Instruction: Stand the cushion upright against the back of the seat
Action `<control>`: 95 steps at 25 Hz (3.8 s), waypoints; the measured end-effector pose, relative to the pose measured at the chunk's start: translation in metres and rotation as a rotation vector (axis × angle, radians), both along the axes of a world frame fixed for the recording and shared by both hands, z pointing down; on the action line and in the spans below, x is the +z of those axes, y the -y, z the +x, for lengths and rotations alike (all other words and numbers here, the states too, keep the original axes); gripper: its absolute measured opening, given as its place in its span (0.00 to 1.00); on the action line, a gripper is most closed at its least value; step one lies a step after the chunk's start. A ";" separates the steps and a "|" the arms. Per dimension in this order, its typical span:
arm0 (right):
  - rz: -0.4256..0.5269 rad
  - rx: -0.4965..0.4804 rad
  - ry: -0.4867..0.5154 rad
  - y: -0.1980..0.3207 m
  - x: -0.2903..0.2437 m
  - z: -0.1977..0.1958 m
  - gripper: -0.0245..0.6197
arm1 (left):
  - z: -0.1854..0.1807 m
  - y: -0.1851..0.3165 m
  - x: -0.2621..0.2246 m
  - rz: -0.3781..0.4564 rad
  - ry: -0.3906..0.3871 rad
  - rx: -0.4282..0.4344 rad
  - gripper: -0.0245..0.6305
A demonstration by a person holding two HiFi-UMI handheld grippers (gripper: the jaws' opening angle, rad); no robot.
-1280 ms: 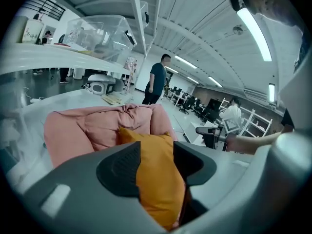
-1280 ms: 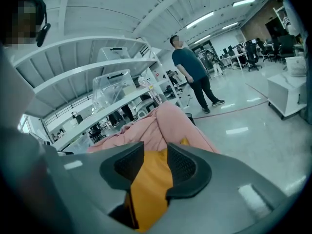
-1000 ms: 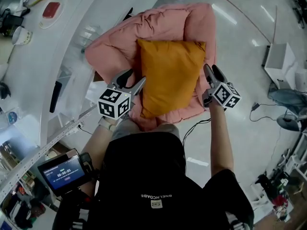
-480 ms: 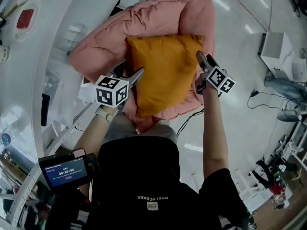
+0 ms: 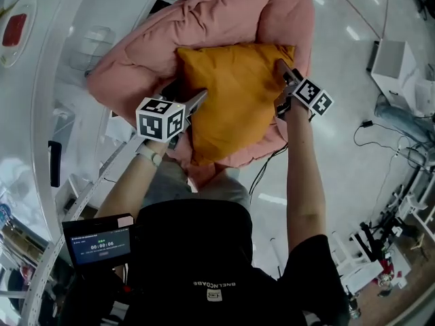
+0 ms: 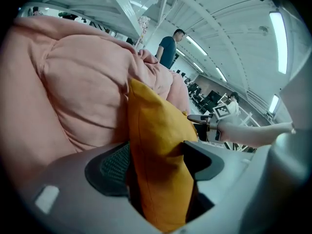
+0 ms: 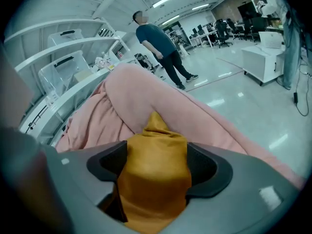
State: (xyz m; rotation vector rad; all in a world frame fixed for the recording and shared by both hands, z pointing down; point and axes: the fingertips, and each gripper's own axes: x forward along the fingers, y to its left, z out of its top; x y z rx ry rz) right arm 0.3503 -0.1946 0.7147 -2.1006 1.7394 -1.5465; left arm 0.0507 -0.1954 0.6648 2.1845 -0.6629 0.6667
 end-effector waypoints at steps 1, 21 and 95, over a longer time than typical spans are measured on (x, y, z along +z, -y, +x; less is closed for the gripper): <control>-0.008 0.008 0.006 0.002 0.005 -0.001 0.63 | 0.001 0.001 0.003 -0.010 -0.004 -0.005 0.57; 0.008 0.048 0.128 -0.038 -0.022 0.000 0.31 | 0.027 -0.038 -0.032 -0.049 -0.076 0.004 0.33; 0.587 -0.307 0.108 0.054 -0.413 -0.126 0.20 | -0.092 -0.025 -0.306 0.565 -0.173 -0.270 0.24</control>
